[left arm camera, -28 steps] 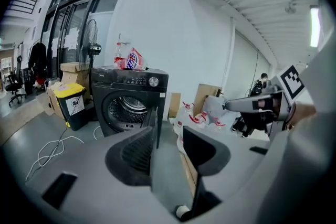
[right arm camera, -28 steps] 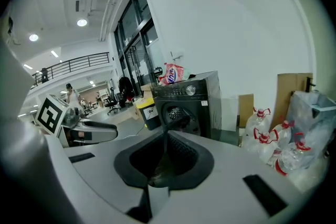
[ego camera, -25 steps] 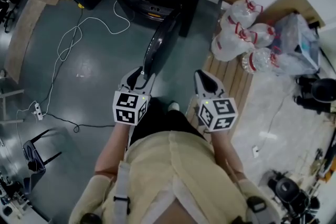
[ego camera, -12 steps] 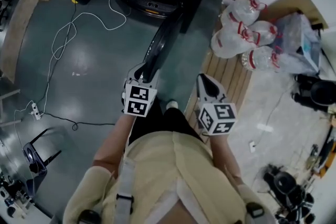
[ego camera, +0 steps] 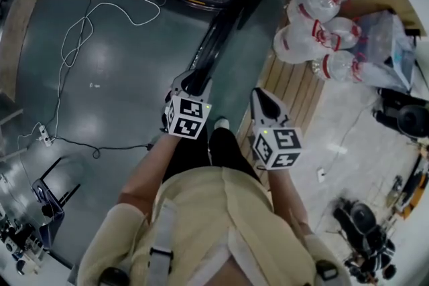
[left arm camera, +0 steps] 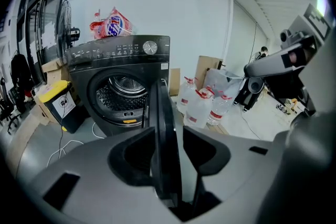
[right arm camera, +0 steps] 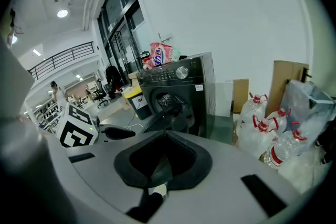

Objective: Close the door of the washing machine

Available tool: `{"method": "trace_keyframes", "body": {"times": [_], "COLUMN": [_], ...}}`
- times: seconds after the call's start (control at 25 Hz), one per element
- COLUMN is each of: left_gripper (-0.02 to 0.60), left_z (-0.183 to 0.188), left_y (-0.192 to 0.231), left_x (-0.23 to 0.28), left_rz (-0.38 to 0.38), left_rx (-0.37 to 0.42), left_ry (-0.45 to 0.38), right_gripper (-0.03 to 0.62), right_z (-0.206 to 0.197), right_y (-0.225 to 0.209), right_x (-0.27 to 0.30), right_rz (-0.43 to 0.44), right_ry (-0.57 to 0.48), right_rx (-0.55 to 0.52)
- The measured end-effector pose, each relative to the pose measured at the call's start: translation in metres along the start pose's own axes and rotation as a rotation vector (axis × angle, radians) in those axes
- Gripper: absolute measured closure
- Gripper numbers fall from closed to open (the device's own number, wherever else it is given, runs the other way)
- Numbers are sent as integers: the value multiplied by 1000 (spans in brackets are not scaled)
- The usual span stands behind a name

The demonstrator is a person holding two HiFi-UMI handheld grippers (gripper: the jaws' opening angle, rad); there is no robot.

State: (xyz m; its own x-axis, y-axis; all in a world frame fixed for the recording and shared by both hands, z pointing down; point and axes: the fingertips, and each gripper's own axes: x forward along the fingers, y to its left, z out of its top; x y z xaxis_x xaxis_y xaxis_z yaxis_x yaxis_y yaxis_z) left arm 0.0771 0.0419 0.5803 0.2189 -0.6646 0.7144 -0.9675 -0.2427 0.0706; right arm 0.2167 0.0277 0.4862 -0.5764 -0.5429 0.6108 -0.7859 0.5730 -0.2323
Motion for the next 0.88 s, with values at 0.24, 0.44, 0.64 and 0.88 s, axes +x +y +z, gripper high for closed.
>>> {"method": "trace_keyframes", "body": {"times": [0.24, 0.44, 0.64, 0.88], "left_gripper": [417, 420, 437, 440], "left_z": [-9, -11, -11, -13], "left_y": [1, 2, 5, 15], "left_x": [9, 10, 10, 11], "left_rz": [-6, -19, -52, -96], "left_rx": [9, 29, 0, -12], "left_ry": [36, 40, 48, 71], "right_gripper": [588, 588, 588, 588], "right_z": [-3, -7, -2, 9], "right_y": [7, 11, 20, 31], "right_x": [10, 16, 22, 36], "right_rz": [2, 6, 10, 13], "right_ry": [28, 45, 51, 49], "right_rx": [1, 4, 0, -17]}}
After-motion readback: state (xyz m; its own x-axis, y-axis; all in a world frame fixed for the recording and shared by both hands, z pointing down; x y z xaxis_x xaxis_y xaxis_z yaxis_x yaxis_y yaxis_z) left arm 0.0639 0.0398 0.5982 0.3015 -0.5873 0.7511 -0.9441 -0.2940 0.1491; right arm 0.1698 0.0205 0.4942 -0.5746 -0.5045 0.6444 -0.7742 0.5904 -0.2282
